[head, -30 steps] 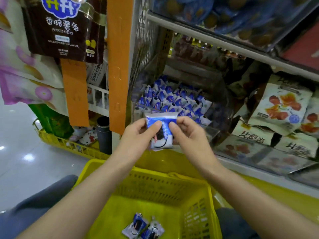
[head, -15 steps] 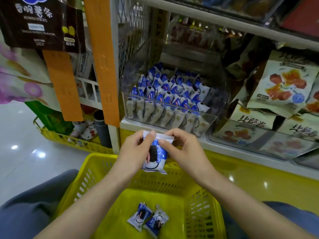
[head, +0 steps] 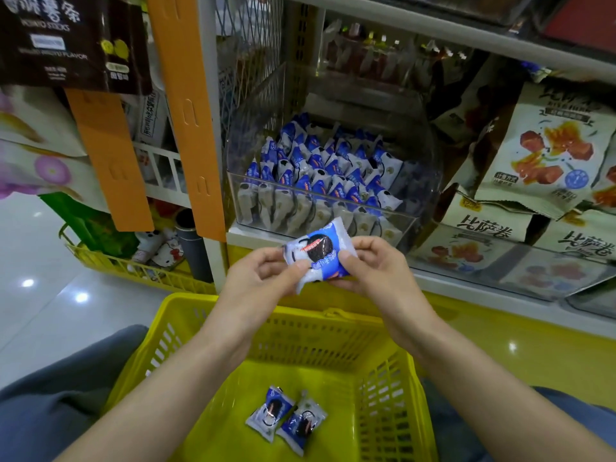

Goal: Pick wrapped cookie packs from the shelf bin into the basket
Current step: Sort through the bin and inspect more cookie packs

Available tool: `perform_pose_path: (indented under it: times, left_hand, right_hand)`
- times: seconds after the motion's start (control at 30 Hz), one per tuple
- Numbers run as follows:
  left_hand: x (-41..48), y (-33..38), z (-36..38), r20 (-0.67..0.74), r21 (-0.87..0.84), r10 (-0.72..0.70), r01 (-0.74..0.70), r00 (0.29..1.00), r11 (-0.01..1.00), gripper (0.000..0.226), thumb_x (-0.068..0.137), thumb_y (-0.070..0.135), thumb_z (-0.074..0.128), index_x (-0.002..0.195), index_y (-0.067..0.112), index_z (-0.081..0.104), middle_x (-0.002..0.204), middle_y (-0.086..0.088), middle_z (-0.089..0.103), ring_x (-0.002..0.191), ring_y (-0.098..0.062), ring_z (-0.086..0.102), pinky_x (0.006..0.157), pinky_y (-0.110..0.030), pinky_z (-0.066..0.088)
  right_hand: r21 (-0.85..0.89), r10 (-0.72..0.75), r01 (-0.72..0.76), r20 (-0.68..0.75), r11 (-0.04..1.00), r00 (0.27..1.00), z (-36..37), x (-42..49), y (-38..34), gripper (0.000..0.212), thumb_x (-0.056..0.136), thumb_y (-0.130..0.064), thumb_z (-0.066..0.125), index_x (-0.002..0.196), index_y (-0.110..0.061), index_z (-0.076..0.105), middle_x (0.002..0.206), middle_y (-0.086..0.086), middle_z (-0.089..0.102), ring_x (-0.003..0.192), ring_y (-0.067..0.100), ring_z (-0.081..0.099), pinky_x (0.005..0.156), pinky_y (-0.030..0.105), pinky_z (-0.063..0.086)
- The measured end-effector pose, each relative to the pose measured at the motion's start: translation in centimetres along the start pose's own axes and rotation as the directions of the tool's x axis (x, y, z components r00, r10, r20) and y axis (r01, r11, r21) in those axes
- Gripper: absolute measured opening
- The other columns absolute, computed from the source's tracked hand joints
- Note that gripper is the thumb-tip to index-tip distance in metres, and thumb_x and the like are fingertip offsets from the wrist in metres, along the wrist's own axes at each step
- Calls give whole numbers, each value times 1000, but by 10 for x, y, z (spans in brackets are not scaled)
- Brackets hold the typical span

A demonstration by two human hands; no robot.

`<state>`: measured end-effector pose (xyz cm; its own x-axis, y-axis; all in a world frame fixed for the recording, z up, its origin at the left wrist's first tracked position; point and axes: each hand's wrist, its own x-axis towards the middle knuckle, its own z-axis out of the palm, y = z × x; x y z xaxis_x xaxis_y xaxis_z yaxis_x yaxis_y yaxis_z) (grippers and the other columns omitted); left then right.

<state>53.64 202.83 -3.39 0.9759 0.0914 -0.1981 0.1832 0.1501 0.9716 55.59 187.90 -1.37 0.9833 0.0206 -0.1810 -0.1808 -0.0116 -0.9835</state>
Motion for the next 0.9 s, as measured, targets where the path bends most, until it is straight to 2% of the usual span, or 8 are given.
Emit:
perform_pose_path:
  times: [0.23, 0.33, 0.4, 0.5, 0.6, 0.7, 0.77, 0.9]
  left_hand:
    - [5, 0, -10, -110, 80, 159, -151, 981, 985, 14, 89, 15, 57, 80, 15, 67, 67, 3, 71, 64, -4, 65, 58, -14, 51]
    - [5, 1, -16, -69, 469, 429, -350, 901, 811, 22, 90, 16, 57, 69, 23, 59, 60, 10, 60, 58, 3, 55, 56, -7, 40]
    - [2, 3, -17, 42, 611, 538, -448, 842, 653, 20, 90, 18, 57, 70, 21, 57, 61, 11, 56, 62, 4, 53, 55, -7, 37]
    - [0, -2, -16, 174, 654, 548, -512, 818, 557, 15, 90, 19, 58, 75, 18, 58, 67, 9, 58, 74, -4, 55, 61, -15, 41]
    - [-3, -6, -14, 206, 636, 515, -514, 832, 576, 13, 89, 23, 57, 76, 21, 58, 69, 10, 60, 75, -3, 56, 62, -18, 43]
    - [-3, -3, -11, 155, 585, 497, -485, 854, 650, 17, 87, 21, 59, 72, 28, 58, 67, 15, 61, 73, 4, 58, 61, -9, 41]
    - [-3, -1, -9, 115, 542, 452, -437, 884, 718, 16, 86, 22, 60, 72, 31, 59, 69, 16, 64, 73, 5, 59, 61, -9, 42]
    - [0, 0, -10, 94, 468, 339, -342, 936, 815, 18, 88, 21, 60, 70, 25, 62, 71, 6, 67, 69, -4, 61, 63, -25, 48]
  right_hand:
    - [-76, 210, -198, 207, 977, 956, 2, -6, 7, 33, 90, 3, 52, 122, -1, 45, 112, 24, 63, 78, 19, 65, 66, 25, 57]
    - [-395, 120, -29, 208, 918, 971, 4, -7, 14, 45, 84, -3, 64, 122, -9, 42, 118, 14, 61, 91, 17, 61, 82, 33, 54]
    - [-559, -26, 153, 228, 815, 973, 6, -7, 16, 55, 80, -17, 70, 126, -21, 41, 117, -8, 54, 105, 8, 53, 94, 29, 47]
    - [-470, -181, 286, 256, 835, 950, 9, -7, 14, 32, 82, -27, 67, 109, -33, 50, 99, -21, 56, 96, -3, 56, 85, 20, 48]
    - [-405, -233, 330, 270, 853, 934, 10, -5, 14, 8, 85, -24, 65, 85, -31, 61, 76, -12, 65, 77, 3, 63, 76, 29, 52]
    - [-409, -270, 365, 273, 836, 923, 9, -2, 13, 9, 85, -20, 66, 78, -26, 64, 66, -12, 65, 68, 0, 61, 67, 20, 49]
    - [-395, -287, 364, 240, 844, 927, 8, 0, 11, 11, 85, -18, 65, 76, -25, 64, 67, -12, 65, 68, 0, 61, 65, 18, 47]
    - [-404, -286, 362, 238, 840, 928, 9, -1, 12, 10, 86, -21, 63, 77, -24, 62, 75, -4, 66, 74, 13, 63, 68, 34, 53]
